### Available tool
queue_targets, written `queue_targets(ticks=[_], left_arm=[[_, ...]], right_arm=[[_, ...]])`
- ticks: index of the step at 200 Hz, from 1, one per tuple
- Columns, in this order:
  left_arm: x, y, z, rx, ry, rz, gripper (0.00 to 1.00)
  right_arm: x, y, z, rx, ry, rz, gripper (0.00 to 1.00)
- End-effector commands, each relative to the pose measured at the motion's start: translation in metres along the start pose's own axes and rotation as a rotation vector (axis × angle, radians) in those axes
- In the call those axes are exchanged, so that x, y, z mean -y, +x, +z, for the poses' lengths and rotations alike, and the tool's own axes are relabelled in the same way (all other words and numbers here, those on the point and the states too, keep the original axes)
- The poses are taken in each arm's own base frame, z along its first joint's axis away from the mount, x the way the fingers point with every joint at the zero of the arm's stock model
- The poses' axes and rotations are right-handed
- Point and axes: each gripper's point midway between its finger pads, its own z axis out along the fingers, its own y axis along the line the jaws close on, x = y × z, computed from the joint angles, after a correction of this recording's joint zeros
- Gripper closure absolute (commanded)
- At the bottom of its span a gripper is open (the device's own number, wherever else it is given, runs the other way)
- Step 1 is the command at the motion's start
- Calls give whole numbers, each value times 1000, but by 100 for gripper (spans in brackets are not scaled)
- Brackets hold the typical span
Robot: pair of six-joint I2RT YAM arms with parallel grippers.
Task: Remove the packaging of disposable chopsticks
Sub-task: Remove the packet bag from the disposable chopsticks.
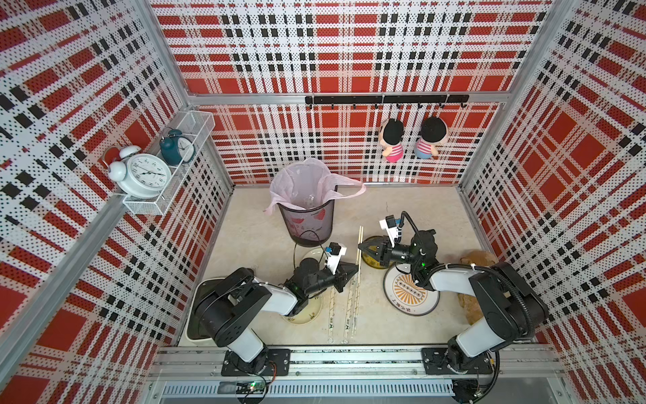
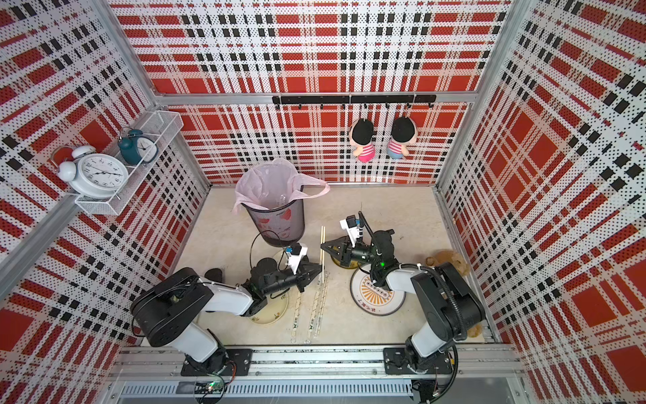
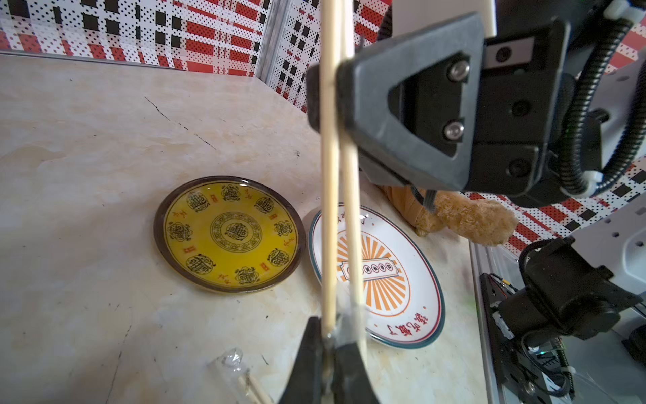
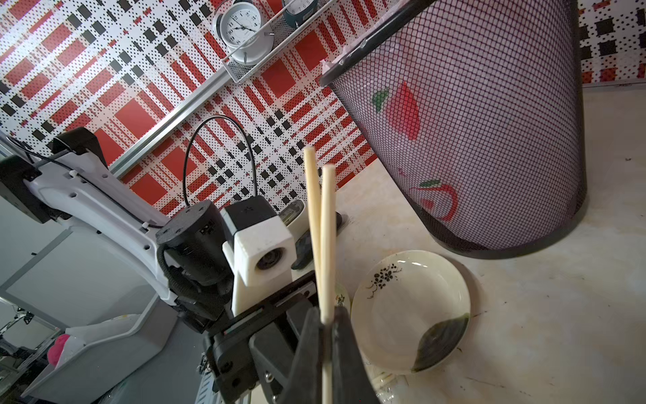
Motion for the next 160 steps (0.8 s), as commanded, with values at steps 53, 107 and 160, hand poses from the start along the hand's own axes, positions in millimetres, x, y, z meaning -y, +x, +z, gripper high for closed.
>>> queue_targets(ticks=[53,107,160], left_arm=[[13,1,6,-13,44,40,100],[11,2,5,-18,52,28,90],[7,13,7,-50,56,17,77]], right_arm=[[-3,-11,5,27,-57,-9,87],[5,-12,1,48,-15,-2,100],[-16,-34,-5,109,-79,-53,100]])
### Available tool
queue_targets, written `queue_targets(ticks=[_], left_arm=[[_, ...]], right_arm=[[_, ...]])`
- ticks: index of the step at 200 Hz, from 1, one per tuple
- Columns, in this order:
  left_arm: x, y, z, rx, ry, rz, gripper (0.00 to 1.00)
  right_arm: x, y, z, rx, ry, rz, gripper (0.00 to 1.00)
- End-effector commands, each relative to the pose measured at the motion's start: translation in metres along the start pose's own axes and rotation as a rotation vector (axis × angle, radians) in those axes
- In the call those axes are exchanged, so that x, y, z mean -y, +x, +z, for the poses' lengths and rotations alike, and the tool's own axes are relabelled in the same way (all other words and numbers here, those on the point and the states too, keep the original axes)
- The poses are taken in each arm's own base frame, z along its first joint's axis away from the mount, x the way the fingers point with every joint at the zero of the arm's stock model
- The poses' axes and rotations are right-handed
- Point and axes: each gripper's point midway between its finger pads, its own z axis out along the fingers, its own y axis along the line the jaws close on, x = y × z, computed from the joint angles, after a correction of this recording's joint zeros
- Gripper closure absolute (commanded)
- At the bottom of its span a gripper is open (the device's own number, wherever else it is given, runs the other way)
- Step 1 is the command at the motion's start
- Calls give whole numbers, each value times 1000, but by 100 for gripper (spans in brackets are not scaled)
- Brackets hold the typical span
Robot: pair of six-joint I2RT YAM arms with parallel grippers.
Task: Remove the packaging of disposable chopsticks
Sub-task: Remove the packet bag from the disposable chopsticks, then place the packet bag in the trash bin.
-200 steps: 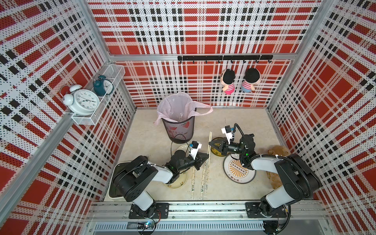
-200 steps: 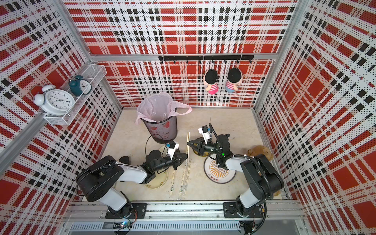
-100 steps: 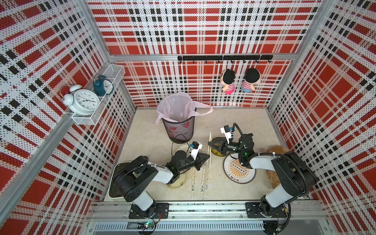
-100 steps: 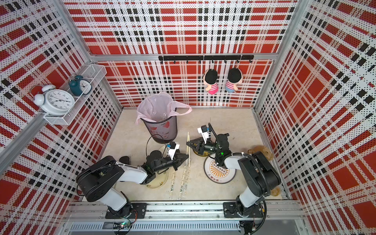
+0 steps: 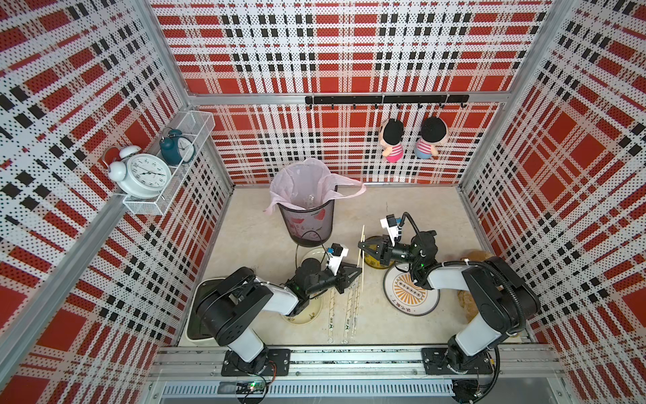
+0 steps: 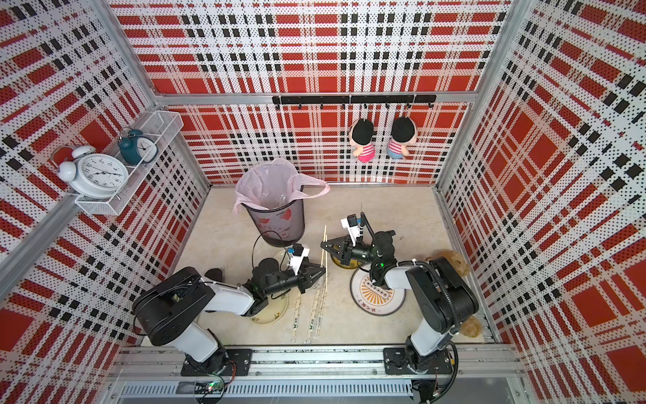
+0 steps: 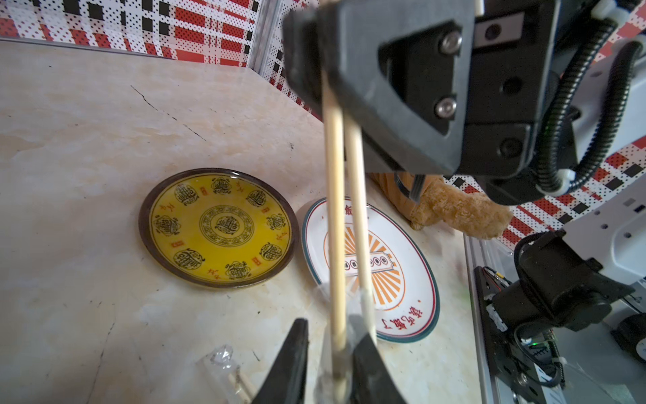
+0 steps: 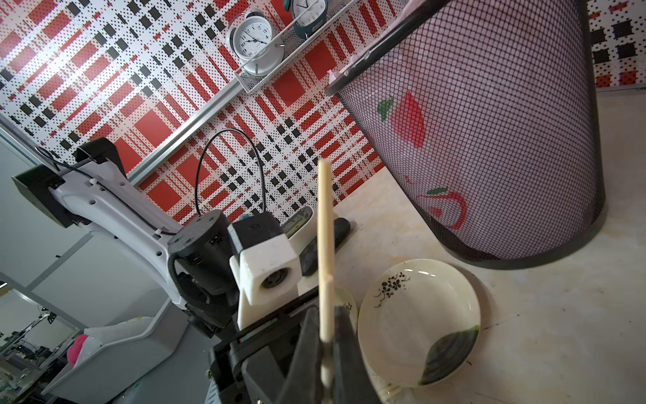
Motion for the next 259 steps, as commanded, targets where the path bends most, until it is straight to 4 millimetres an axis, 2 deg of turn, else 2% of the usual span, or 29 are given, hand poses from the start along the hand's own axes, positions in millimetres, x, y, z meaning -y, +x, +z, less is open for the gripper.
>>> queue_targets(ticks=[1,24,87,107,120,144,169,174,191,206,230,247,259], left_arm=[[4,5,4,-20,35,12,77],[5,12,3,-35,37,13,82],[-5,15,0,-40,9,-5,83],[-8,11,-2,-31,2,-13,100],[-12,-4,-5,7,-14,-21,100],[-16,-44,-12,83,-75,13,100],[2,-90,-13,133,-115,106,100],[4,-101,-14,144,-142,120,100],[1,-157,-25,243,-259,159,100],[-10,-206,-42,332,-349,174,100],[-36,-287,-81,483,-522,176,100],[-48,-328,-104,551,-578,167,100],[-65,-350,-118,586,-676,175,100]], right_arm=[[-17,-27,-3,67,-41,-78,100],[-16,-42,-5,91,-42,-92,100],[-25,-86,-21,152,-37,-142,100],[-25,-97,-27,166,7,-151,100],[-26,-104,-34,187,51,-163,100],[-24,-108,-50,223,185,-179,100],[-17,-99,-65,218,317,-173,100],[-15,-95,-67,214,340,-167,100],[-7,-85,-77,213,409,-151,100],[-3,-75,-81,201,432,-133,100],[-3,-62,-86,197,439,-123,100],[-5,-56,-90,195,451,-121,100],[-5,-54,-93,195,462,-114,100]])
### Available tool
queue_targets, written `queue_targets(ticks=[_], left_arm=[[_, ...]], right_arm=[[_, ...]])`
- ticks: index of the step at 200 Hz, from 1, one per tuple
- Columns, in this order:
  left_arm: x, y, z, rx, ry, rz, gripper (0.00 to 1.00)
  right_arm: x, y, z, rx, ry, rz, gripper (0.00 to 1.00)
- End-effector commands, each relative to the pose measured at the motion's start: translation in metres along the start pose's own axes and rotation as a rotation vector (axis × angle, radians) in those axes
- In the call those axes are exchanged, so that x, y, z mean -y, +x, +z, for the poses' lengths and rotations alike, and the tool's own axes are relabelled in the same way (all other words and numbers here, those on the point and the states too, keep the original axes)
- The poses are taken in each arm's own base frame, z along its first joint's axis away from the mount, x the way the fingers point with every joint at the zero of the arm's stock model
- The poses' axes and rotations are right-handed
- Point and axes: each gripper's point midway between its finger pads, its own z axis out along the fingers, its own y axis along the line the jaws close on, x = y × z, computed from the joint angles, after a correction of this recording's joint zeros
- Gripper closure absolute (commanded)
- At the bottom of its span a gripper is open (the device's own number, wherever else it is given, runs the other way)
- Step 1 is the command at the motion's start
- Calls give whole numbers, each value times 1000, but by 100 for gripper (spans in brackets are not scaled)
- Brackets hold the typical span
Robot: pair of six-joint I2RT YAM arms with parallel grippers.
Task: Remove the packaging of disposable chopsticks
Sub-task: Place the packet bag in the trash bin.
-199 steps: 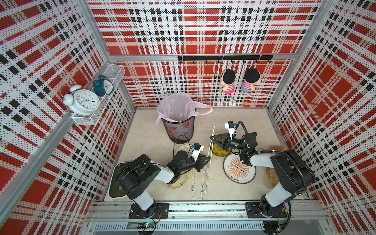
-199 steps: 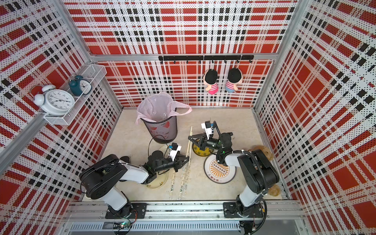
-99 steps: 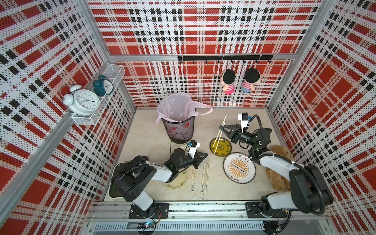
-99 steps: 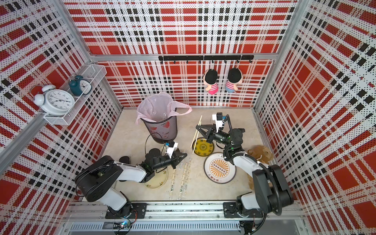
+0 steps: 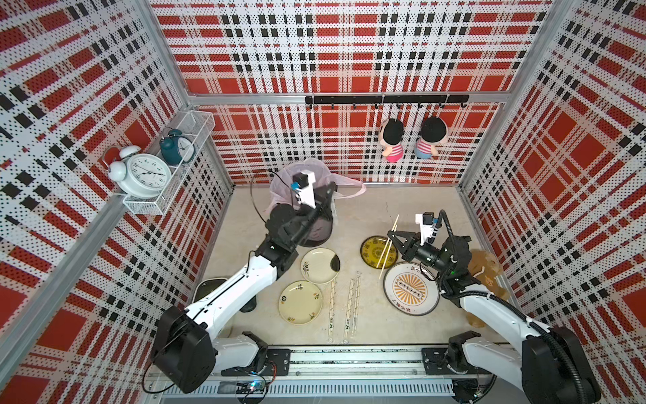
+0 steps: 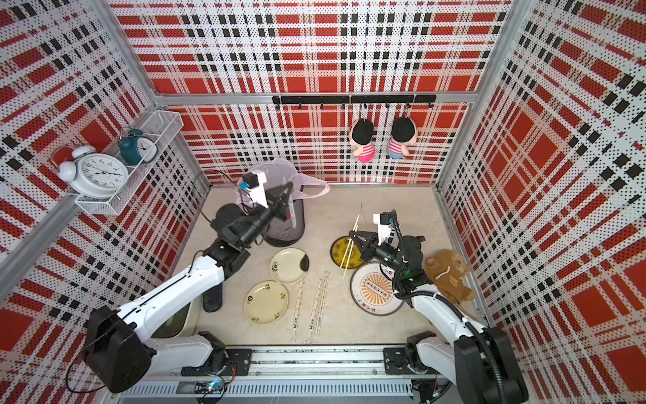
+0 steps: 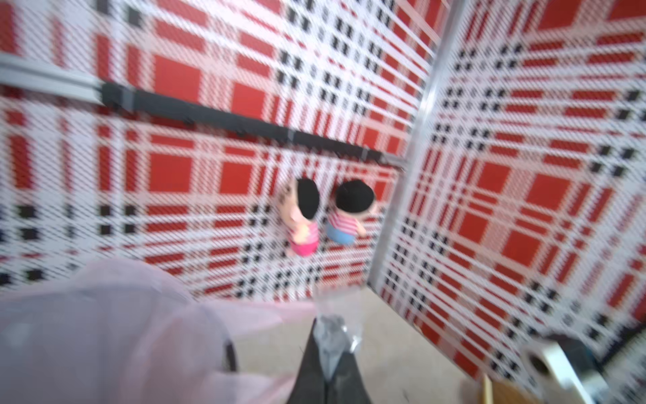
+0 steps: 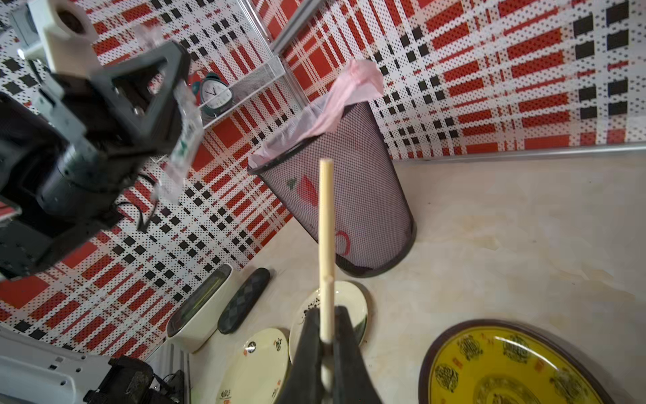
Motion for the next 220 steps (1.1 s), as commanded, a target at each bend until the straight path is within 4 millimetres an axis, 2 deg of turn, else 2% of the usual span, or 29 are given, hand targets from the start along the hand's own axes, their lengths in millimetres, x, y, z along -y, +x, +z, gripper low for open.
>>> queue_targets(ticks=[1,15,31,68,79,90,105,115,121,129,154,169,190,210,215,220], left_arm=[[-50,-21,12,-7,-214,38,100],[-82,-28,25,-4,-357,108,99],[-118,-16,41,-23,-494,183,100],[-182,44,63,-157,-707,271,97],[-193,59,68,-211,-735,286,95],[-193,67,70,-239,-725,285,89],[-182,59,68,-224,-678,254,53],[-177,50,64,-208,-678,231,35],[-177,46,63,-212,-683,216,26],[-177,41,63,-227,-695,198,20],[-186,47,63,-314,-746,144,18],[-185,49,67,-333,-692,100,17],[-185,40,67,-315,-673,82,16],[-174,27,66,-287,-650,85,14],[-174,26,66,-285,-656,91,18],[-173,26,66,-287,-655,97,31]], right_arm=[[-1,-5,-8,26,31,-28,100],[-2,-2,-9,20,24,-55,100],[-3,2,-10,10,13,-51,100],[-5,4,-11,6,6,-53,100],[-5,5,-12,6,7,-53,100],[-4,5,-12,5,10,-54,100],[-2,5,-11,5,15,-55,100],[-2,6,-11,4,17,-55,100],[-1,5,-11,5,19,-55,100],[-1,5,-10,2,17,-54,100],[-1,6,-10,-1,15,-51,100],[-2,5,-9,0,14,-53,100],[0,6,-9,-3,19,-50,100],[2,7,-9,-7,24,-49,100],[2,7,-8,-9,25,-48,100],[3,8,-8,-10,25,-47,100]])
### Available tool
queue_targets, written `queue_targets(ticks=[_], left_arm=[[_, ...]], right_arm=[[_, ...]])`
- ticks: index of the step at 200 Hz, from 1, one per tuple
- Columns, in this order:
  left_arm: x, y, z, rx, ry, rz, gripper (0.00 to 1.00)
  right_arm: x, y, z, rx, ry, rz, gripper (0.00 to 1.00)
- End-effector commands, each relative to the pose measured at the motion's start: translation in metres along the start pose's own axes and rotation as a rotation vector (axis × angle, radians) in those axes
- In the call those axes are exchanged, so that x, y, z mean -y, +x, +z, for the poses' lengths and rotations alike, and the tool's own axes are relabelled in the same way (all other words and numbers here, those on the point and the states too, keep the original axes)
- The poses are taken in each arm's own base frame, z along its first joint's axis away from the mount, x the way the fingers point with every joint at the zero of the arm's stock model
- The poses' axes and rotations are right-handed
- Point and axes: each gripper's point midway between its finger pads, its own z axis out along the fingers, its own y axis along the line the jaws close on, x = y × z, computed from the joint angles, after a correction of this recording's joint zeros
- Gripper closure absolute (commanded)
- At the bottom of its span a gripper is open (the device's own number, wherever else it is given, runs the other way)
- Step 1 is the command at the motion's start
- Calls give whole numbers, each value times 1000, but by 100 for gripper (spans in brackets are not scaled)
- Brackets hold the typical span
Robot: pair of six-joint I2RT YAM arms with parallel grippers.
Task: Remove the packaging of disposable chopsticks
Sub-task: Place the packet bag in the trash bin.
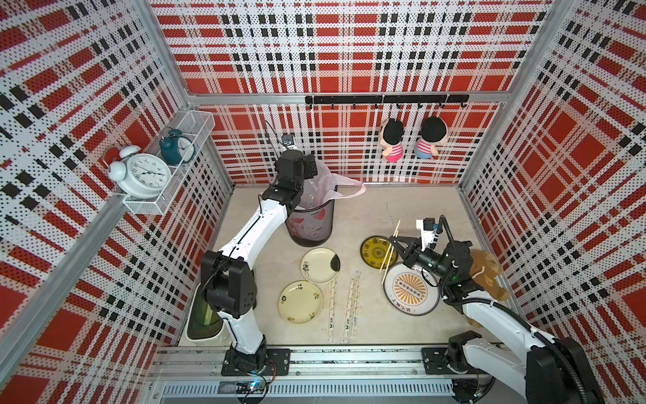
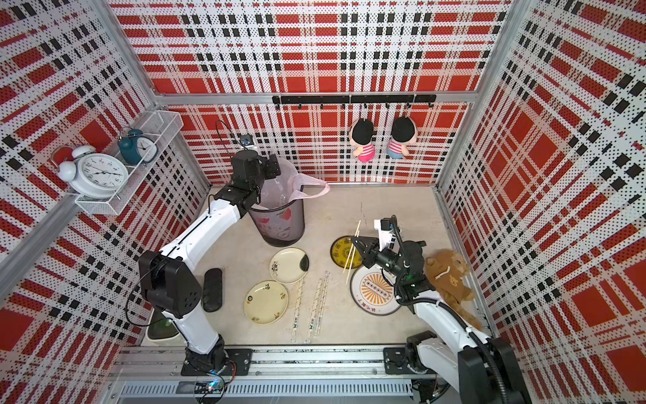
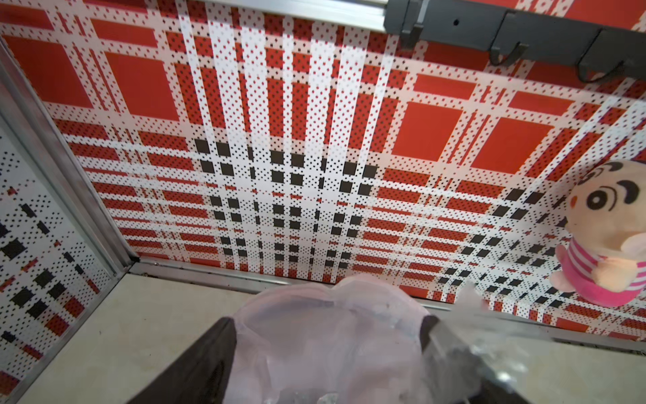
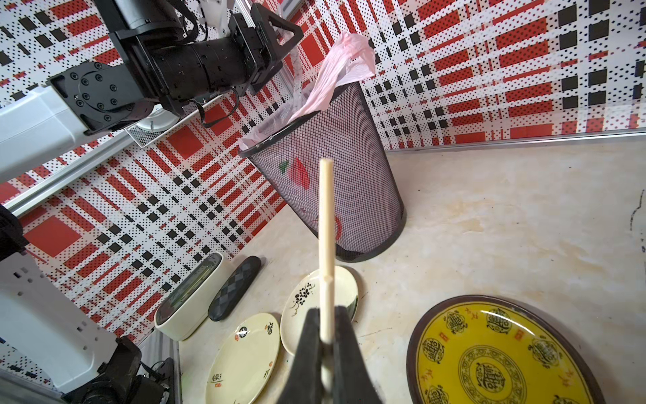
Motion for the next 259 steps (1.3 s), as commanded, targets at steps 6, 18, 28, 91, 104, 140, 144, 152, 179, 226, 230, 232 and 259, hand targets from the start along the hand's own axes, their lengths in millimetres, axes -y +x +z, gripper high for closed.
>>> queue_targets(ticks=[6,18,28,91,104,140,144,152,179,226,230,232,259], left_arm=[[5,-7,-12,-9,31,3,50],[2,8,-1,-62,29,9,70],[2,20,5,-100,34,12,100],[3,12,-4,-117,20,22,10],[-2,17,-6,-133,-22,37,9],[21,25,-5,-185,169,22,22],[22,26,-4,-195,178,8,34],[16,29,-2,-220,118,23,40],[-19,43,-4,-268,-234,176,23],[1,14,-20,-194,-135,127,19],[4,11,-24,-180,-125,124,18],[5,10,-26,-174,-120,122,18],[40,1,-61,-115,62,78,4]], right_arm=[[2,-2,1,4,3,-18,100],[2,-2,2,3,1,-17,100],[2,-2,1,3,2,-18,100],[4,0,0,0,14,-16,100],[4,0,1,1,15,-17,100],[3,-1,2,-1,7,-16,100],[4,-1,2,-2,6,-15,100],[3,-1,3,-3,4,-14,100],[2,-2,2,1,1,-17,100],[2,-1,2,-2,-2,-13,100],[2,-1,2,-1,0,-13,100],[3,-1,2,-1,2,-11,100],[7,3,3,-14,15,3,100]])
